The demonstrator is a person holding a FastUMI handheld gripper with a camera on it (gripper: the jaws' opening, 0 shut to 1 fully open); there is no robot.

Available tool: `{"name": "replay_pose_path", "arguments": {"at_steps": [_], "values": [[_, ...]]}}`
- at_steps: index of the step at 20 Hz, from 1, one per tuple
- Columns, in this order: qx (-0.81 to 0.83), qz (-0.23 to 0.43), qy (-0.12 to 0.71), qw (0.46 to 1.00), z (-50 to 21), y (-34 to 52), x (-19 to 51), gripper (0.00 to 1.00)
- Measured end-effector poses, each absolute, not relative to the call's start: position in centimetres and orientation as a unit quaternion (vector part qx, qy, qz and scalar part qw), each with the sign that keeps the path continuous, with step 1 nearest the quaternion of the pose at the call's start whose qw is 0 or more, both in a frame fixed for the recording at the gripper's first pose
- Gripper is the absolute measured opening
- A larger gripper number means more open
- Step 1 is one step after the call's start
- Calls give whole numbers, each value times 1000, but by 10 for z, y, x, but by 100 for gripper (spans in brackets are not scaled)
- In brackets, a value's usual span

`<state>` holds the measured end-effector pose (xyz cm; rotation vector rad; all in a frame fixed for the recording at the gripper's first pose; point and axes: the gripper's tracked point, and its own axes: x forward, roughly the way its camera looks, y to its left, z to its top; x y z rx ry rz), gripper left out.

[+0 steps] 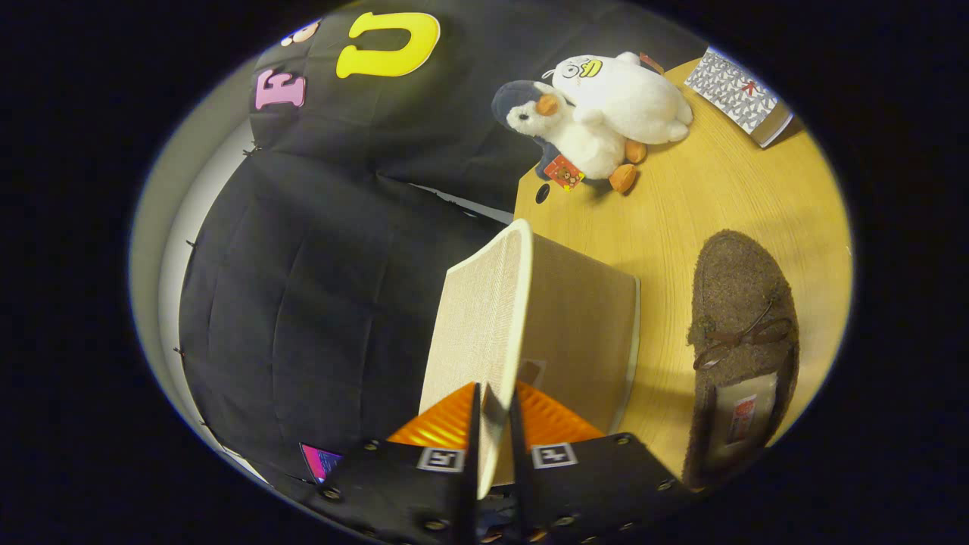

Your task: Open the storage box then place both shoes into the box .Put the left shoe in first, then the right shoe, with the right side of both shoes facing outward in a uniform manner.

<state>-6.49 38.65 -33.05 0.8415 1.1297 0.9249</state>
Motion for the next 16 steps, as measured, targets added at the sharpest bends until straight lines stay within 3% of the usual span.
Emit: {"name": "replay_pose_path", "arguments": {"at_steps": [1, 2, 3, 16], "values": [[371, 413, 506, 660, -330, 388, -68, 7], [362, 405, 508, 669, -347, 400, -61, 7], [369, 414, 509, 658, -341, 398, -65, 0], [282, 405, 490, 719, -229, 422, -71, 0]]}}
